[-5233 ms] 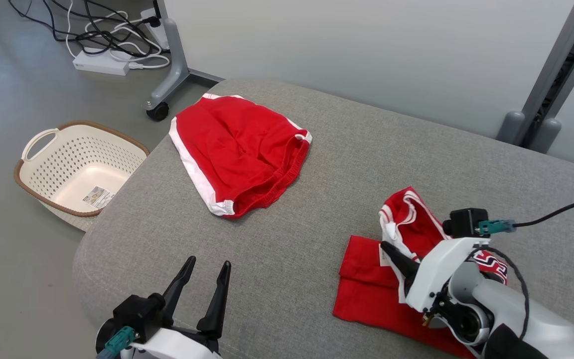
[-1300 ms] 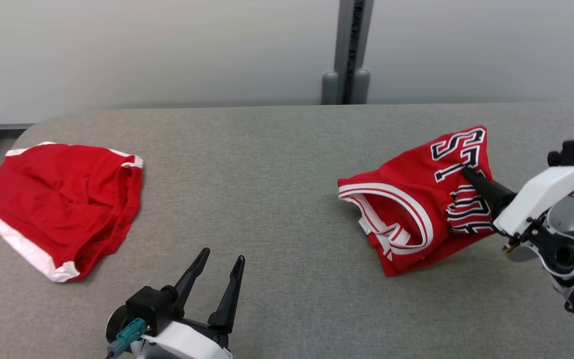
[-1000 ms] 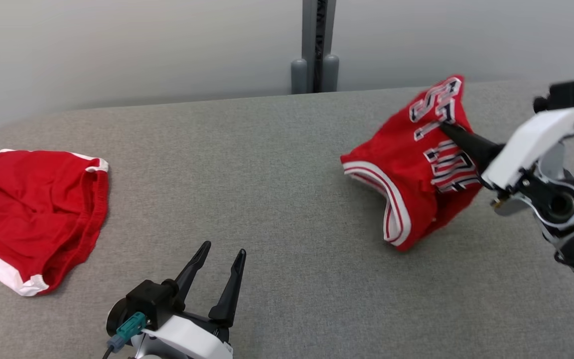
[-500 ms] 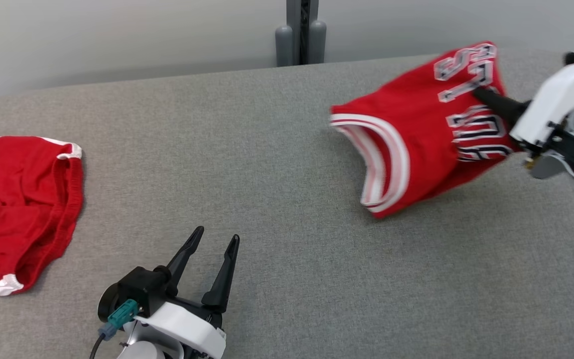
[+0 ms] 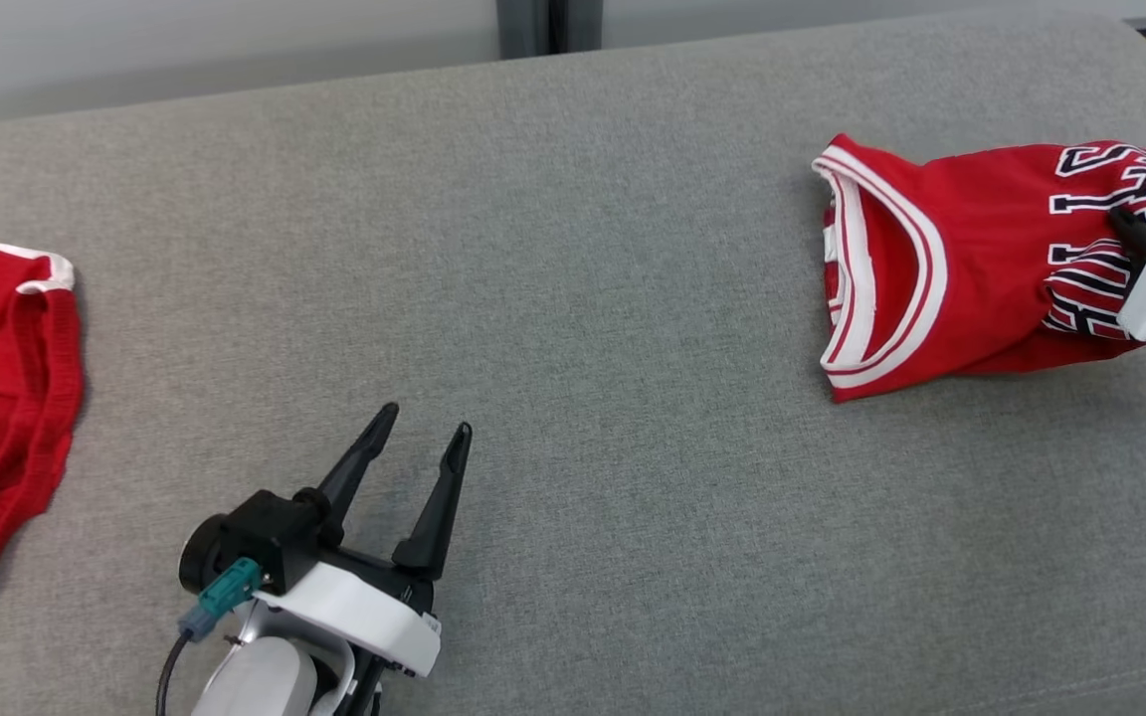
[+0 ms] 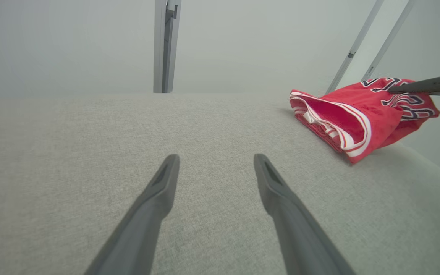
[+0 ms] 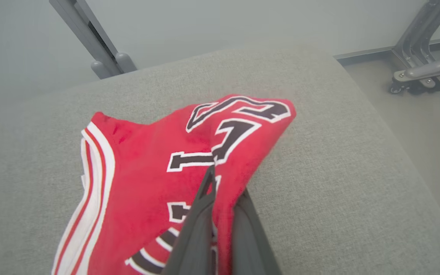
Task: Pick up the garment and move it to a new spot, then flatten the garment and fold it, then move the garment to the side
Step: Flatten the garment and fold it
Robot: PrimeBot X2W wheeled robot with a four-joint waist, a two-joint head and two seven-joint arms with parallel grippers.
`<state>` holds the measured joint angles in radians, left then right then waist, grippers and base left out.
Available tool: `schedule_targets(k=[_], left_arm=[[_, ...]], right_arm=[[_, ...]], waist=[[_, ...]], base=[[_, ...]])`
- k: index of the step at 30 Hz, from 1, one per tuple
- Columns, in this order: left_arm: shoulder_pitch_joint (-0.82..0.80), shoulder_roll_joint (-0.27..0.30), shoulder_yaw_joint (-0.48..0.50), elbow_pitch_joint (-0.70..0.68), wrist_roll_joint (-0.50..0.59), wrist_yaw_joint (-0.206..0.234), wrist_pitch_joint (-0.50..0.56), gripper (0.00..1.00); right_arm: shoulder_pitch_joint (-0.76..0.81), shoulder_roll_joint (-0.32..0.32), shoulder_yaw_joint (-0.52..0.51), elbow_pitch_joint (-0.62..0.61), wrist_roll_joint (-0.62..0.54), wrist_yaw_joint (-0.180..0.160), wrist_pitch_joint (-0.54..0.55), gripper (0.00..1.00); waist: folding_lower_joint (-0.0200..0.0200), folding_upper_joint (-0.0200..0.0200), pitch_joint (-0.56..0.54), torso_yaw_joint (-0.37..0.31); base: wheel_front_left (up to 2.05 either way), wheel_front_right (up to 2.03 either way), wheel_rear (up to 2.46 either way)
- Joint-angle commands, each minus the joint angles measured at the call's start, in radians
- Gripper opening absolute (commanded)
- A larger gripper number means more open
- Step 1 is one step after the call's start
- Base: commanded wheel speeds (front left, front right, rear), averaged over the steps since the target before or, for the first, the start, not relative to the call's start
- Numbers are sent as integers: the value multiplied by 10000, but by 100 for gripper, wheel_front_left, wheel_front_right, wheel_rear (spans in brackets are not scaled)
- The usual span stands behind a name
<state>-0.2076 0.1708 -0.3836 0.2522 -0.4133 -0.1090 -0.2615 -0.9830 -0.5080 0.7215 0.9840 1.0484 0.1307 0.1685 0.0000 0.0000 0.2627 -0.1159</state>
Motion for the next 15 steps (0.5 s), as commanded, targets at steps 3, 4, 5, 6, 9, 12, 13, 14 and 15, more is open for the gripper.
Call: schedule_targets(k=[3,4,5,6,9,12,13,14,15], left_arm=[[-341,112,-35,-78,49,-49,-23,100],[-383,119,-49,-90,51,-52,-22,100],[-399,120,-63,-107,53,-55,-22,100],[-399,120,-63,-107,53,-55,-22,100],[-501,154,-128,-129,61,-56,-22,100],[-598,195,-163,-183,67,-70,-20,100],[-601,223,-169,-194,68,-75,-18,100],[-629,247,-181,-203,70,-78,-12,100],[-682,269,-189,-227,74,-77,-4,100]], right_arm=[[-290,18,350,651,-671,1,-556,0],[-356,47,468,792,-874,1,-675,0],[-448,24,611,954,-1163,1,-814,0],[-448,24,611,954,-1163,1,-814,0],[-799,96,955,1874,-1993,1,-1457,0],[-1093,212,1031,2495,-2468,1,-2141,0],[-1180,247,1007,2648,-2605,1,-2323,0],[-1277,270,996,2781,-2770,1,-2516,0],[-1358,298,992,2872,-2916,1,-2657,0]], waist=[[0,0,408,-255],[0,0,466,-284],[0,0,524,-309],[0,0,524,-309],[0,0,684,-349],[0,0,827,-317],[0,0,872,-302],[0,0,923,-279],[0,0,975,-250]], base=[[0,0,0],[0,0,0],[0,0,0],[0,0,0],[0,0,0],[0,0,0],[0,0,0],[0,0,0],[0,0,0]])
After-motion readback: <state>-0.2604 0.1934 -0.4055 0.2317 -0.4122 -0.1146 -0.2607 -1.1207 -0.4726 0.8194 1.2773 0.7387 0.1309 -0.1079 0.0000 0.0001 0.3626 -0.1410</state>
